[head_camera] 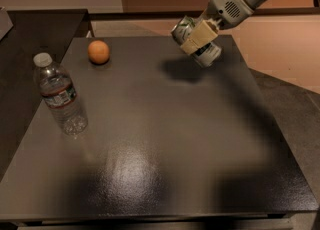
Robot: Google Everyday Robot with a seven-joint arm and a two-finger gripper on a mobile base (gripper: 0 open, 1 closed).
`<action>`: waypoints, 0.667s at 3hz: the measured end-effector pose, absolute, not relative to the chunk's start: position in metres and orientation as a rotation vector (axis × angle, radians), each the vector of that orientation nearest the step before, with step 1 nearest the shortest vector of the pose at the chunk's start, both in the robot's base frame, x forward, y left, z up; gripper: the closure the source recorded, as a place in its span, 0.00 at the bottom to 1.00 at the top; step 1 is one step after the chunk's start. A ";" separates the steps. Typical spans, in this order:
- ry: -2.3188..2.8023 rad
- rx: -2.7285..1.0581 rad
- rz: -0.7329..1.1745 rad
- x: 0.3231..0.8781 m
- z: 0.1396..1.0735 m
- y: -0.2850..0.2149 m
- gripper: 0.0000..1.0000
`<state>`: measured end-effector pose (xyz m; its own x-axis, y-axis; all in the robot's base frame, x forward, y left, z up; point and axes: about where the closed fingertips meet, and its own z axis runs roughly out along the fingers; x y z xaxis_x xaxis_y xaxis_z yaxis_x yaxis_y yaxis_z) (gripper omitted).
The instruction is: Place 7up can upright
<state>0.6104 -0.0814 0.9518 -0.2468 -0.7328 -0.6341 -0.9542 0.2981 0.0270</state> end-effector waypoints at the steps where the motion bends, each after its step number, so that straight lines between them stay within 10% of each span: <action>1: 1.815 -1.473 0.719 0.595 0.969 -0.079 1.00; 2: 1.620 -1.426 0.858 0.580 0.979 -0.081 1.00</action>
Offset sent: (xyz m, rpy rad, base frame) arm -0.0526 -0.0131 0.0437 0.6159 -0.1898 0.2378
